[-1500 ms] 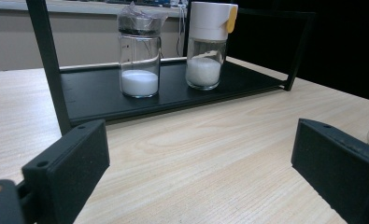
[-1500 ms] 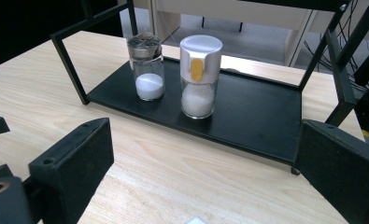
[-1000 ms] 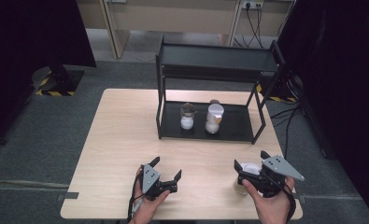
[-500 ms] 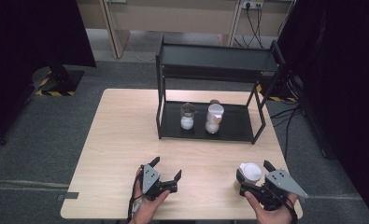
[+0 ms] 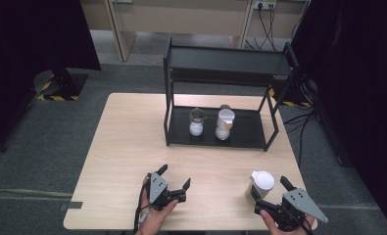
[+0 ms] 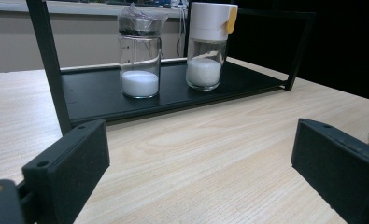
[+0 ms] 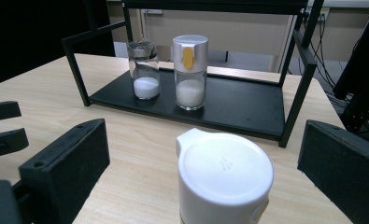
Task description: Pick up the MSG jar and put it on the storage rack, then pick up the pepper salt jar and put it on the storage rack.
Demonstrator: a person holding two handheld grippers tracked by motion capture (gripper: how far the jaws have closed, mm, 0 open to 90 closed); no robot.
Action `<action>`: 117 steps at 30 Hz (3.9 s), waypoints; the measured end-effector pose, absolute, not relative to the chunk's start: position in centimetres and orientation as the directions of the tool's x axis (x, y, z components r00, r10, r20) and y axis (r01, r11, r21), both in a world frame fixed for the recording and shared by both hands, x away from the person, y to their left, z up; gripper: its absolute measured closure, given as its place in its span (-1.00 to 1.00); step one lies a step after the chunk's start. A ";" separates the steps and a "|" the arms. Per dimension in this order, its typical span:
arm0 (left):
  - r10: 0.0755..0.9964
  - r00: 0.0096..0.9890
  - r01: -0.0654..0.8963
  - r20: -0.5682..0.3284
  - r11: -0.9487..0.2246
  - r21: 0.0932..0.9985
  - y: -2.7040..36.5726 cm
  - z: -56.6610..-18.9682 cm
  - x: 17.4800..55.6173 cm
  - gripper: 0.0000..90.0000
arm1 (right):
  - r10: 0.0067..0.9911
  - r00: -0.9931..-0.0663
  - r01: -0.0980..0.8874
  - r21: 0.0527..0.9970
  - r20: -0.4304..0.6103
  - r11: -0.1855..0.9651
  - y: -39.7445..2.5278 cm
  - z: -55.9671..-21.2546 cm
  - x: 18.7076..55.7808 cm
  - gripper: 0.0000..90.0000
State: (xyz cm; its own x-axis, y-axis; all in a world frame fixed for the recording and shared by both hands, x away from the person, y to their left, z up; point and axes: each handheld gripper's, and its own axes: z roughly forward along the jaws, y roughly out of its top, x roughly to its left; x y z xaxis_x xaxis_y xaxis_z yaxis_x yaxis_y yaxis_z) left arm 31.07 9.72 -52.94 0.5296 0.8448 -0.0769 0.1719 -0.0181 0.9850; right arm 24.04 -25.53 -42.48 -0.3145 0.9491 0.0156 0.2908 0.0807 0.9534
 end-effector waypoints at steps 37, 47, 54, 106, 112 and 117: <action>0.845 0.529 0.170 -0.075 -0.019 0.985 9.7 -52.9 31.0 -0.91 | 0.953 -0.303 0.251 0.966 0.025 0.055 -26.0 -45.8 22.0 -0.97; 0.845 0.530 0.167 -0.074 -0.019 0.986 9.7 -52.9 31.0 -0.91 | 0.956 -0.293 0.230 0.972 0.020 0.050 -26.1 -46.4 22.1 -0.97; 0.844 0.530 0.166 -0.074 -0.018 0.986 9.7 -52.9 31.0 -0.91 | 0.959 -0.282 0.220 0.975 0.022 0.042 -26.5 -47.5 22.5 -0.95; 0.843 0.532 0.167 -0.077 -0.016 0.986 9.7 -52.9 31.0 -0.91 | 0.950 -0.312 0.242 0.965 -0.016 0.096 -26.4 -51.6 26.6 -0.32; 0.843 0.532 0.168 -0.077 -0.016 0.986 9.7 -52.9 31.0 -0.91 | 0.951 -0.309 0.214 0.973 -0.018 0.087 -26.3 -50.9 26.5 -0.32; 0.844 0.531 0.168 -0.078 -0.015 0.986 9.7 -52.9 31.0 -0.91 | 0.953 -0.302 0.189 0.979 -0.021 0.082 -26.3 -50.0 26.7 -0.32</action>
